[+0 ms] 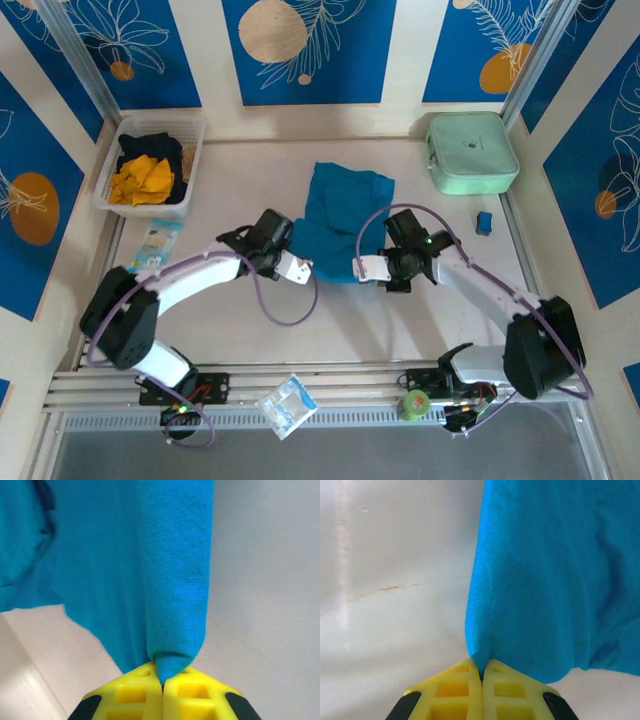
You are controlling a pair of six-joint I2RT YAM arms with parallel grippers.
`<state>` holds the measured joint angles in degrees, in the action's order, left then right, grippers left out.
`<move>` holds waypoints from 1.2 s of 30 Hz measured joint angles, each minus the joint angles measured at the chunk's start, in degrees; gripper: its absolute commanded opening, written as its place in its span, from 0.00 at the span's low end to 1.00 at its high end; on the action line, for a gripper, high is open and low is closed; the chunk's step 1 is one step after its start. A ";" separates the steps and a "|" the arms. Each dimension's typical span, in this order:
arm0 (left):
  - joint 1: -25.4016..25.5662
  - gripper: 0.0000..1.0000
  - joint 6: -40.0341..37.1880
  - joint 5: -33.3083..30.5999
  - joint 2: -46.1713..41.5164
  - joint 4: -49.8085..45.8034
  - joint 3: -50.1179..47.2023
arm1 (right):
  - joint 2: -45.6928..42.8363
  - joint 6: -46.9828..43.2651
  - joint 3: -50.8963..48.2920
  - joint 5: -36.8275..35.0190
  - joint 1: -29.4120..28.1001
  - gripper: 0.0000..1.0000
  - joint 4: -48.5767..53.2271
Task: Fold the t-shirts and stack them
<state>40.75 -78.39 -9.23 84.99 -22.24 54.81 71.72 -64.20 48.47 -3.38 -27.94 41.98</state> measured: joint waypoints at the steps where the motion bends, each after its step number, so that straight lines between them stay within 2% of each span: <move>1: 1.11 0.00 0.44 -0.59 -2.21 -0.26 -1.20 | -1.70 0.96 -0.59 -0.24 -0.96 0.00 0.79; 7: 6.58 0.00 3.85 -3.39 -12.24 -5.92 -5.20 | -9.40 6.64 -1.38 -1.97 -7.06 0.00 5.57; 12: 10.12 0.00 7.28 -4.92 -19.80 -11.13 -5.27 | -11.96 10.64 -0.48 -2.82 -10.56 0.00 10.19; 17: 10.03 0.00 9.16 -5.46 -21.44 -13.00 -4.55 | -11.10 11.30 3.21 -2.64 -8.57 0.00 11.61; 20: 7.98 0.00 9.60 -5.14 -18.43 -12.94 -1.44 | -7.74 10.36 6.99 -2.14 -4.55 0.00 11.56; 27: -1.90 0.00 9.49 -1.40 -7.56 -10.88 10.23 | 5.38 4.76 18.25 1.29 5.16 0.00 11.74; 31: -6.69 0.00 9.25 2.36 0.57 -9.97 18.75 | 14.40 1.49 26.18 3.78 9.53 0.00 12.61; 36: -10.25 0.00 8.83 6.49 12.83 -10.58 30.38 | 26.77 -1.33 37.07 6.21 13.81 0.00 15.04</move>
<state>30.50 -69.56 -2.74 97.82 -32.82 85.19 98.50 -65.54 85.54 2.83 -14.13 57.01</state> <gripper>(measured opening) 0.055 0.046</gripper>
